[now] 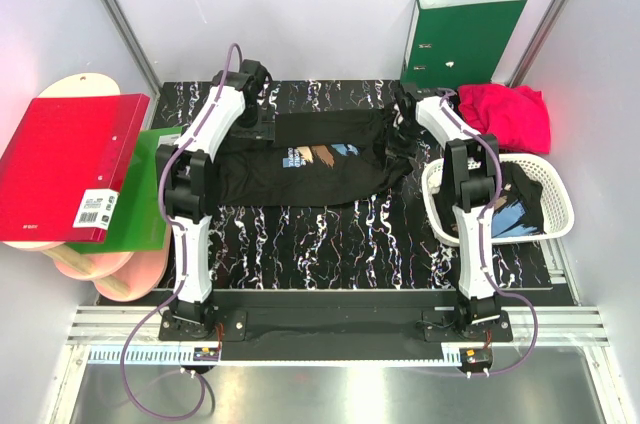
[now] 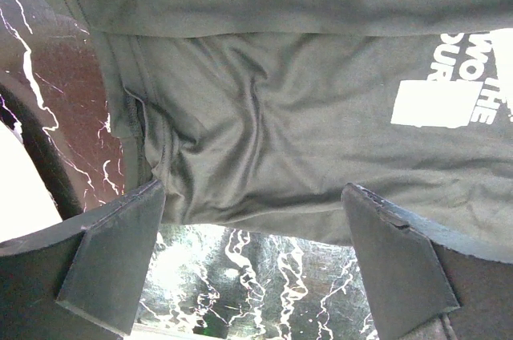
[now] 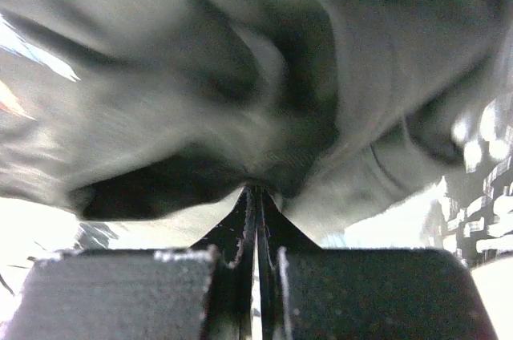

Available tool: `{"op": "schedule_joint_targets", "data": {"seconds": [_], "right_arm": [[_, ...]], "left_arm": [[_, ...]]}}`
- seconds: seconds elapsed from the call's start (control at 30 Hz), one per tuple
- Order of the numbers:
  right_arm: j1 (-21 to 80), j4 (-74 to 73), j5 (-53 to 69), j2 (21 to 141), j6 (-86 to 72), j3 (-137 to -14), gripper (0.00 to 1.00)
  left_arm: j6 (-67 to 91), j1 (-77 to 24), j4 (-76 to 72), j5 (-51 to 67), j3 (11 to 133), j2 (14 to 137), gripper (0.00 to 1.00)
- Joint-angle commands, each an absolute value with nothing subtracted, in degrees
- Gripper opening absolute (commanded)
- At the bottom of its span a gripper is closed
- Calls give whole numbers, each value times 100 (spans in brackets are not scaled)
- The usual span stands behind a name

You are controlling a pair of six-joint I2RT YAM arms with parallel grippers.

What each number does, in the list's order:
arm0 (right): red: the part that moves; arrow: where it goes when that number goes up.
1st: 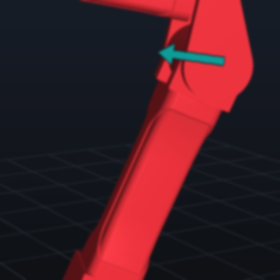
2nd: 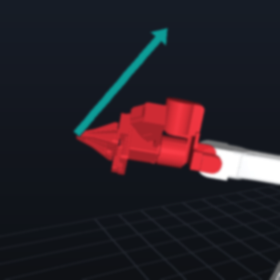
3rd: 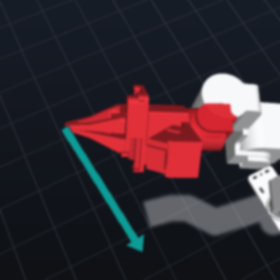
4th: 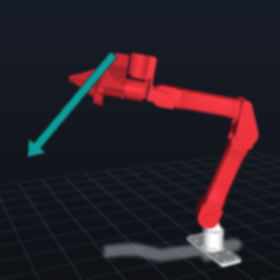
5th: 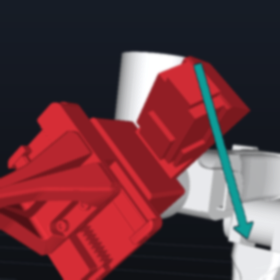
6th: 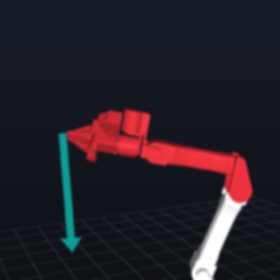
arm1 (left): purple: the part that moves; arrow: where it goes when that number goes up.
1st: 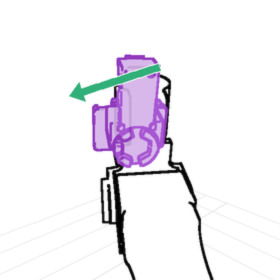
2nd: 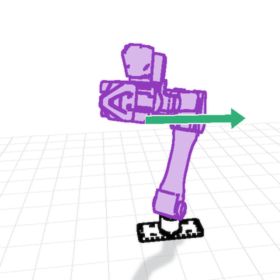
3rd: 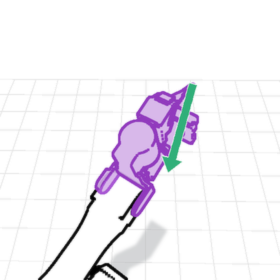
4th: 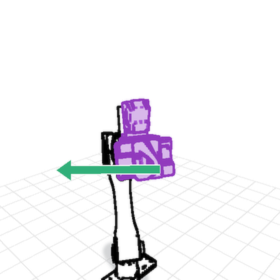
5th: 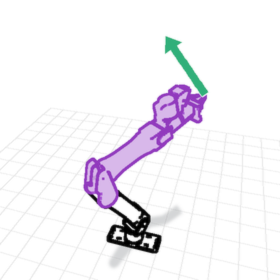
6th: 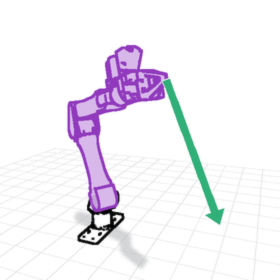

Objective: Fold and stack the t-shirts
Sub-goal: Fold the flattened tshirt in 1/3 of the way

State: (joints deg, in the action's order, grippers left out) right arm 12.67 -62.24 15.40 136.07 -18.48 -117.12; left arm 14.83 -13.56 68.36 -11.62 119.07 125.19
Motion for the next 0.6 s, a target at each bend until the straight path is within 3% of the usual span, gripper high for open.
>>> {"op": "schedule_joint_targets", "data": {"seconds": [0.0, 0.17, 0.33, 0.57], "right_arm": [[1345, -6680, 1345, 12973, -1933, -11120, 0], [1397, -6461, 1222, 12350, -1846, -10740, 0], [1397, -5715, 845, 11936, -1784, -11231, 0], [1397, -5238, 667, 13023, -1819, -12610, 0]], "left_arm": [[1521, -1345, 6733, -1160, 11839, 12111, 99], [1538, -1345, 6741, -1169, 11716, 12103, 99], [1573, -1353, 6732, -1160, 11619, 12076, 99], [1591, -1371, 6741, -1187, 11400, 12006, 99]]}}
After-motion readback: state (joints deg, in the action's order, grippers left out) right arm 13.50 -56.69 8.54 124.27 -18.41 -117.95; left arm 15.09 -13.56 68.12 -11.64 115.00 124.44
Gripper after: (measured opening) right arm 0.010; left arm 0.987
